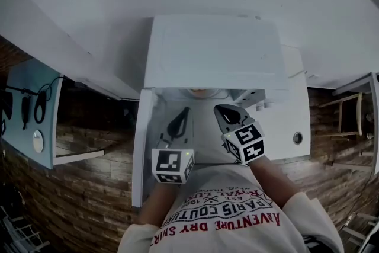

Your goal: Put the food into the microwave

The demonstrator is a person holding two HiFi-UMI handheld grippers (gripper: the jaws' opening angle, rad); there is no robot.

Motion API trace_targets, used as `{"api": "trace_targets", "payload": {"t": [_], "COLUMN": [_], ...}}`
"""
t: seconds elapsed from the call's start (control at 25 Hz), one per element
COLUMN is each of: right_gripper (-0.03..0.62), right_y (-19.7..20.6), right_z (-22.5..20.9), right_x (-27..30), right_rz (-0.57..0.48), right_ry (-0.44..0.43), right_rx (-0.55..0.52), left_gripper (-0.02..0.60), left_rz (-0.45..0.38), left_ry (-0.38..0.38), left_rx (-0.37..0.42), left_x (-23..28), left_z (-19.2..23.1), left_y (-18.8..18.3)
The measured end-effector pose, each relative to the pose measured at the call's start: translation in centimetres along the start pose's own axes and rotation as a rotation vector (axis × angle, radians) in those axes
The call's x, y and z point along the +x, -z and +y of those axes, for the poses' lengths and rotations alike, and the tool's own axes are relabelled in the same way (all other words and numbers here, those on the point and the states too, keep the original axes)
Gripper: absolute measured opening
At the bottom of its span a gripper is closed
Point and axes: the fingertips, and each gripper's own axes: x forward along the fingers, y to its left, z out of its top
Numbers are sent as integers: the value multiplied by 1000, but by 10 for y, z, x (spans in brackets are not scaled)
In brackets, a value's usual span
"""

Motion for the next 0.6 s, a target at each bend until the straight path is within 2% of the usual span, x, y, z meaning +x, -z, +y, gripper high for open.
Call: {"api": "trace_targets", "payload": {"t": [0.2,0.4,0.6], "right_gripper": [12,11,11], "right_y": [-42,-71,-88], "right_z": [4,3,-2], "right_x": [-38,-73,-97], "right_rz": [-192,-351,-457], "right_ry": [-7,25,60], "right_rx": [-8,-13,-24], "left_gripper": [6,6,6], "left_rz": [-52,-127,-141], "left_ry": [5,11,25], "left_rx": [62,130,132], "left_x": [-3,-9,-10], "left_z": [-9,-21,-30], "left_y": [-23,-53,-56]}}
